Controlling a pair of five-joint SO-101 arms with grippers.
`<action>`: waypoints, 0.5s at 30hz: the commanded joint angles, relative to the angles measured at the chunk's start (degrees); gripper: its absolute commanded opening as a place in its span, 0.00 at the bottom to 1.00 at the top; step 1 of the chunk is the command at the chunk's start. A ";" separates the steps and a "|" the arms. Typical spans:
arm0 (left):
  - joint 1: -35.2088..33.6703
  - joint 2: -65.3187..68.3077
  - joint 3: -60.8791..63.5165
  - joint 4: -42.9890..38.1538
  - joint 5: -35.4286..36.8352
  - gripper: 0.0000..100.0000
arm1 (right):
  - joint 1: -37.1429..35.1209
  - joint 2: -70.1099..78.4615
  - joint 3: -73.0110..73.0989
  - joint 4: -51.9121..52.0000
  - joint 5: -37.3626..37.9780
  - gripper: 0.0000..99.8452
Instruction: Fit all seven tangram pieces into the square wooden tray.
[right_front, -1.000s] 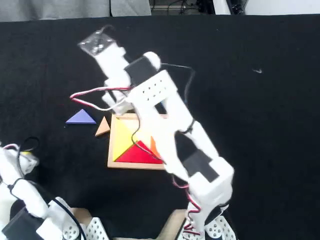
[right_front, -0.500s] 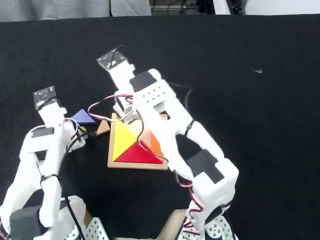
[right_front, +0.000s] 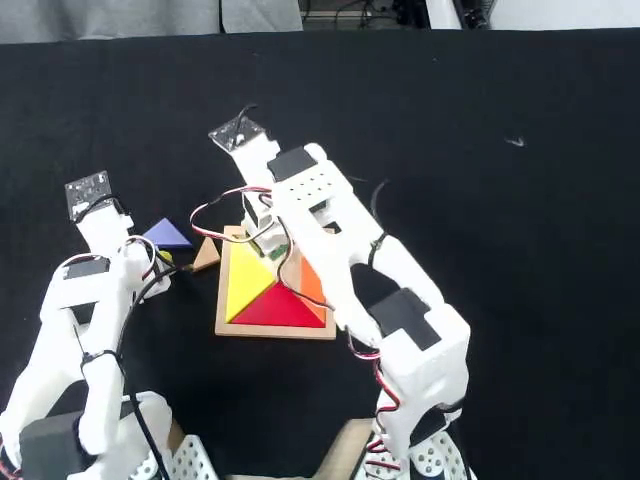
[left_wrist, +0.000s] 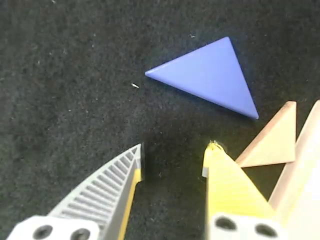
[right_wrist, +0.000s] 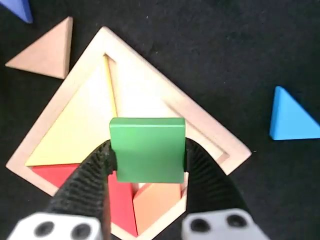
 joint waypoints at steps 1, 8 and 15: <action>0.31 -1.67 -0.66 -0.79 -0.44 0.21 | -0.09 -0.75 3.82 -4.13 5.54 0.01; 0.40 -1.67 -0.66 -0.79 -0.44 0.21 | -2.46 -5.41 11.47 -10.90 8.62 0.02; 0.40 -1.67 -0.66 -0.79 -0.44 0.21 | -2.46 -3.56 10.86 -11.52 8.53 0.02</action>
